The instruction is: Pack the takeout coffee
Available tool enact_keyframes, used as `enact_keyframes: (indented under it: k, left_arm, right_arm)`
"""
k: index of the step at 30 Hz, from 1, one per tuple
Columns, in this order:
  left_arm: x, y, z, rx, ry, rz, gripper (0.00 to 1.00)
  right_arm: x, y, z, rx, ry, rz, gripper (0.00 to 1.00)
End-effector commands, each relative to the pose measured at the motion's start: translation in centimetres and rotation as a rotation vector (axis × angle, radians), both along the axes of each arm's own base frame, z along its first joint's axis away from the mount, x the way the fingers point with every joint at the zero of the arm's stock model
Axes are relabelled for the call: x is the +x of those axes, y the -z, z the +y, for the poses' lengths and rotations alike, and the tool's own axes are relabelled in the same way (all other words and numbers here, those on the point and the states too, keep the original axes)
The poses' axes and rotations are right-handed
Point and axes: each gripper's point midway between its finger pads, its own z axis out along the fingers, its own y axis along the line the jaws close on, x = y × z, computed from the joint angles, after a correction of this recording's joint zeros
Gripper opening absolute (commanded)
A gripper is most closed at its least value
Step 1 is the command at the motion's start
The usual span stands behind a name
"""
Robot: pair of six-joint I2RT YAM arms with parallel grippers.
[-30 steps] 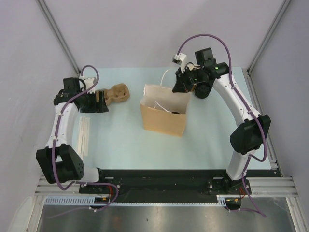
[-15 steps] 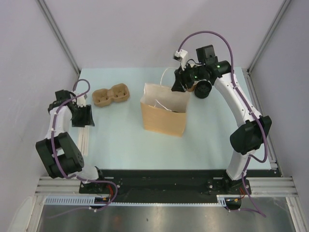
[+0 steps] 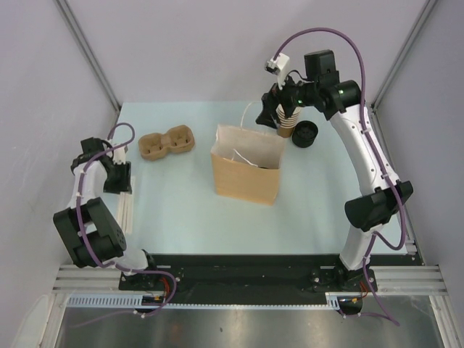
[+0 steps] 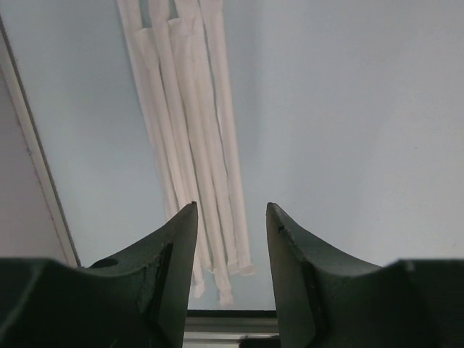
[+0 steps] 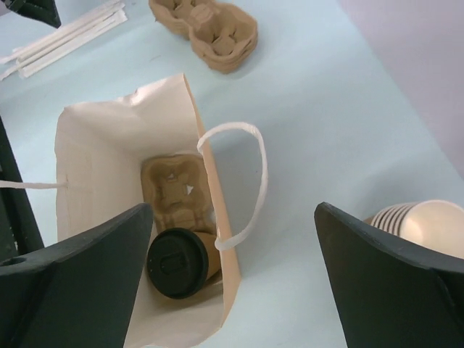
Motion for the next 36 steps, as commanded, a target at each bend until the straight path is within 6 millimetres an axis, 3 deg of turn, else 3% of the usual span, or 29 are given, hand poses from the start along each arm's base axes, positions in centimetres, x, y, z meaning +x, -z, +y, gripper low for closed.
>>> enact_keyframes:
  k: [1, 9, 18, 28, 36]
  left_arm:
    - [-0.9, -0.6, 2.2, 0.076, 0.01, 0.008, 0.47]
    - [-3.8, 1.2, 4.5, 0.095, -0.013, 0.041, 0.4]
    - [-5.2, 3.5, 5.0, 0.097, 0.03, 0.075, 0.31]
    - [-3.3, 4.8, 4.6, 0.005, 0.035, 0.068, 0.3]
    - [-1.7, 4.8, 5.2, -0.022, 0.02, 0.059, 0.26]
  right_arm:
    - [0.1, -2.9, -0.8, -0.008, 0.025, -0.09, 1.0]
    - [0.9, -6.3, -2.1, -0.007, 0.117, -0.189, 1.0]
    - [0.9, -6.0, -1.9, -0.005, 0.156, -0.155, 1.0]
    - [0.2, -5.1, -0.4, -0.079, 0.137, -0.19, 1.0]
    - [0.5, -5.4, -0.8, -0.085, 0.167, -0.201, 1.0]
